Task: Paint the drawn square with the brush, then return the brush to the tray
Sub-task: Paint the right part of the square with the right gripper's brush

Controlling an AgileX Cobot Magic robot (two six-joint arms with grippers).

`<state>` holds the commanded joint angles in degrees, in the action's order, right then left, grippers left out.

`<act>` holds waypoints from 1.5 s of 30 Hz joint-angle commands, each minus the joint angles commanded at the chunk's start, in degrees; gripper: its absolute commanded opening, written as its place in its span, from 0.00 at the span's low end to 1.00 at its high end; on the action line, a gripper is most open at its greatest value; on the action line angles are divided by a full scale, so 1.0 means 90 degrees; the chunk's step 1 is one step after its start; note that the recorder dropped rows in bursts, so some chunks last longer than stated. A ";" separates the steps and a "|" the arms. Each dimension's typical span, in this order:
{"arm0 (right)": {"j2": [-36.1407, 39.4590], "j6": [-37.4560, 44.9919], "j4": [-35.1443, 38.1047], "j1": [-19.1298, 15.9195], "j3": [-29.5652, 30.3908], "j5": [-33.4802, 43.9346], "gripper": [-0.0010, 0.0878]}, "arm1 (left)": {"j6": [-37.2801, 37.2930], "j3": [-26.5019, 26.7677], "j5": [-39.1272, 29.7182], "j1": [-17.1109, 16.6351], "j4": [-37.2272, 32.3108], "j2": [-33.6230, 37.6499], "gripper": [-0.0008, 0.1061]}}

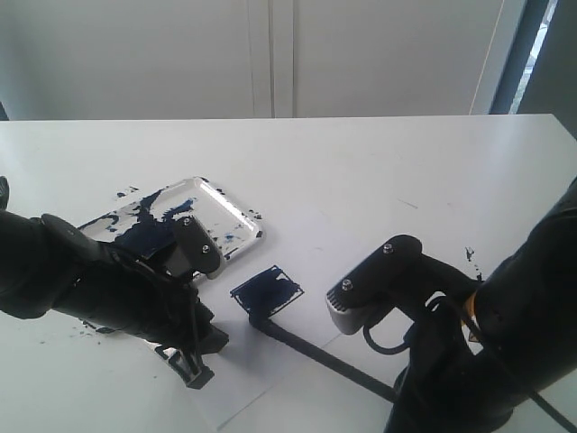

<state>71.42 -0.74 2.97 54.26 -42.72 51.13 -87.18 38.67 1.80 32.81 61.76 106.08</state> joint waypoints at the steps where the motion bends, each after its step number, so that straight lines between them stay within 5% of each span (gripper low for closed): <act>1: 0.0000 -0.0098 -0.0083 0.0000 0.0000 0.0000 0.01 | 0.0000 0.0000 0.0000 0.0000 0.0000 0.0000 0.45; 17: 0.0000 -0.1327 -0.1636 0.0000 0.0000 0.0322 0.01 | 0.0000 0.0000 0.0000 0.0000 0.0000 0.0000 0.45; 45: 0.0000 -0.0059 0.0045 0.0000 0.0000 0.0058 0.01 | 0.0000 0.0000 0.0014 0.0000 0.0000 0.0000 0.45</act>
<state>71.42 -1.28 3.37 54.26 -42.72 51.64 -87.18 38.67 1.93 32.81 61.76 106.08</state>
